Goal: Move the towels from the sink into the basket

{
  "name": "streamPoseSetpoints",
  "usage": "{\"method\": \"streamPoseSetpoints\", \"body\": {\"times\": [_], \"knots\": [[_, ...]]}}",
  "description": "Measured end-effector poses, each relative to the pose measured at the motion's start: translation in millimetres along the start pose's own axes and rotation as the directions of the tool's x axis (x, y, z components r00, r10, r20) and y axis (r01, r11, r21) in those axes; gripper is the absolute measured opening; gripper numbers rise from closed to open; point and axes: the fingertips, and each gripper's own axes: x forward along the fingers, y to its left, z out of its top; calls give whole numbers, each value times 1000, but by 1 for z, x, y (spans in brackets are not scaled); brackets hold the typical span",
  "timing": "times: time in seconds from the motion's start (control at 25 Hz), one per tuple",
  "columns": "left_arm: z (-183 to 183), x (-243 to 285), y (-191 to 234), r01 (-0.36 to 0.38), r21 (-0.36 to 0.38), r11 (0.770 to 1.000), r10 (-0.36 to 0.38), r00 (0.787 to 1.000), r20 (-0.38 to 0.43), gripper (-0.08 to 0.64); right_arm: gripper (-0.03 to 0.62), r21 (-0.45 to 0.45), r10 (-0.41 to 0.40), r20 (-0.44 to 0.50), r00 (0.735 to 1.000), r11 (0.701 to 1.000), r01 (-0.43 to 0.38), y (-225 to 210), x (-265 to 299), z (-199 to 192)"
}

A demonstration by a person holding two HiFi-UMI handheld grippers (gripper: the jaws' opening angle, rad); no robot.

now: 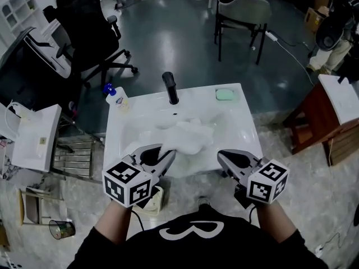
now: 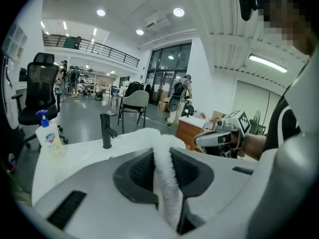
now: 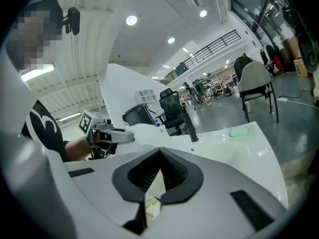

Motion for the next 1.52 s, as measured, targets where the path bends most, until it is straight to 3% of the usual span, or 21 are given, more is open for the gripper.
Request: {"method": "streamPoseSetpoints", "body": {"times": [0.52, 0.8, 1.08, 1.52], "knots": [[-2, -105, -36, 31, -43, 999, -25, 989, 144, 71, 3, -42, 3, 14, 1000, 999, -3, 89, -8, -21], [-30, -167, -57, 92, -60, 994, -79, 979, 186, 71, 3, -44, -24, 20, 1000, 999, 25, 150, -12, -50], [-71, -216, -62, 105, -91, 990, -87, 979, 184, 71, 3, -24, -48, 0, 999, 999, 48, 192, -12, -85], [-102, -248, -105, 29, -161, 986, 4, 980, 200, 71, 3, -60, 59, -74, 996, 996, -64, 225, -34, -104]]}}
